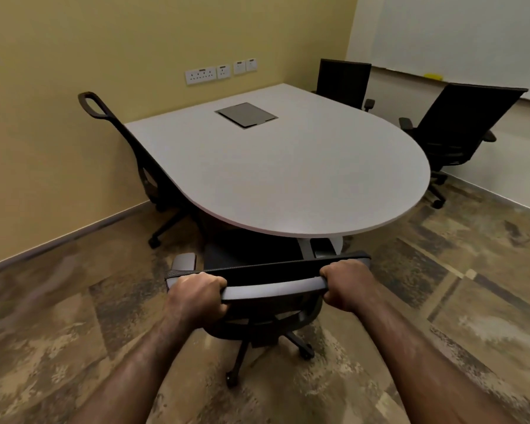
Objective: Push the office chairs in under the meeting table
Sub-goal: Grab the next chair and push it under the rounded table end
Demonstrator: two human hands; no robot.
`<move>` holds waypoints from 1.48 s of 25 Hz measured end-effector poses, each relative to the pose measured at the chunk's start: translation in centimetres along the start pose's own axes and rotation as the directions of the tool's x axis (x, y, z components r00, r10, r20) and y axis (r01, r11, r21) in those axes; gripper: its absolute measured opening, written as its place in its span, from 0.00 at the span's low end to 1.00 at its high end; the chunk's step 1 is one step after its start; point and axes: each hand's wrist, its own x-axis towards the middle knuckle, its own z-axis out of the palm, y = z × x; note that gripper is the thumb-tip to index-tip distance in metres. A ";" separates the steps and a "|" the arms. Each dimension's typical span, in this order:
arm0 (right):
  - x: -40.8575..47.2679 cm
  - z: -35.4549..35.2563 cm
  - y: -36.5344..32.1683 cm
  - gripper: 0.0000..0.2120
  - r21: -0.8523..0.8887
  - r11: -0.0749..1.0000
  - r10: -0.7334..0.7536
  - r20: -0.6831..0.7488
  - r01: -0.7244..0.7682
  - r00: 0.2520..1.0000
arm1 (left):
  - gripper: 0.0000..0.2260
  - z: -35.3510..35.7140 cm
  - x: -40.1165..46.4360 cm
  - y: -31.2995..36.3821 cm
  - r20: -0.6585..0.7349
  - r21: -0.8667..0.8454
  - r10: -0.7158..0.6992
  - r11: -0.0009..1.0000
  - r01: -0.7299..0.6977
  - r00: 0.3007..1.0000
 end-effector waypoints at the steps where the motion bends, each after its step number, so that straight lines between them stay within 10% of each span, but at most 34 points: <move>1: 0.6 -0.1 -0.4 0.06 -0.002 1.000 0.002 0.000 -0.002 1.000 | 0.07 0.0 0.7 -0.8 0.000 0.011 0.007 1.000 -0.007 1.000; 37: 17.2 -1.3 -6.0 0.09 -0.007 0.966 0.257 -0.064 -0.258 0.964 | 0.09 1.7 22.3 -16.9 -0.083 0.047 0.330 0.944 -0.327 0.940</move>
